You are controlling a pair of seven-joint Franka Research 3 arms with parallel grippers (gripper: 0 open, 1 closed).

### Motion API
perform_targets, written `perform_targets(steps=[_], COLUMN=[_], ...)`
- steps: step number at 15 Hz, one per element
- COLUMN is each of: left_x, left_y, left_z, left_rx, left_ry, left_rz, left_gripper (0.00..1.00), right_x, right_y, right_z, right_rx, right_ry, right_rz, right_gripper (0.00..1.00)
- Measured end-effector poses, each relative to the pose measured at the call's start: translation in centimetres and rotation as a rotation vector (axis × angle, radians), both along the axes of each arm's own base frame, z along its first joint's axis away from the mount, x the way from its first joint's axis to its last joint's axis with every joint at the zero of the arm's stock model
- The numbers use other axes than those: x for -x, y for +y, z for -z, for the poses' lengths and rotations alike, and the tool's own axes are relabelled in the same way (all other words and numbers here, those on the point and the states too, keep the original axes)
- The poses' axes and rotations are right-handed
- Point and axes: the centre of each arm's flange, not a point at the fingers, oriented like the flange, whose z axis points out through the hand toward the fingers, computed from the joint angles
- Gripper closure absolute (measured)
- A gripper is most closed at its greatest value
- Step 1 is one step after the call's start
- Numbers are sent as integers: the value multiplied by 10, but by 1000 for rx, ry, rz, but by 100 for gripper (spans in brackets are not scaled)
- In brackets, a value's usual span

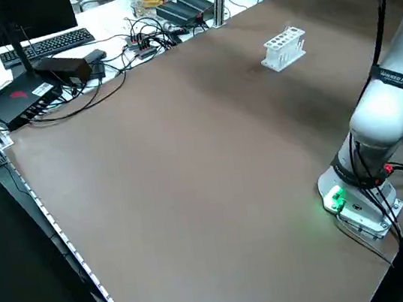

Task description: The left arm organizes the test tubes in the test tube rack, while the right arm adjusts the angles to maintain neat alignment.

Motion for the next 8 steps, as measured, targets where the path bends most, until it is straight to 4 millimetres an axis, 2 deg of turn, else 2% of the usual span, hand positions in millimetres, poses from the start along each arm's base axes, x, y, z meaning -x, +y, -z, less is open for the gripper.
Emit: perform_targets(steps=[2,5,6,8], left_x=[3,3,3,3], left_y=[13,18,21,25], left_z=[-5,-3,-1,0], left_rx=[0,0,-5,-32], left_ry=[-8,-5,-1,3], left_rz=[-23,-34,-38,-43], left_gripper=[0,0,0,0], right_x=[0,-7,-8,-6], right_y=[17,35,52,72], right_z=[9,17,24,35], right_rx=[1,-4,11,18], right_ry=[8,10,-7,-30], right_rz=[79,205,279,337], right_gripper=[1,1,2,3])
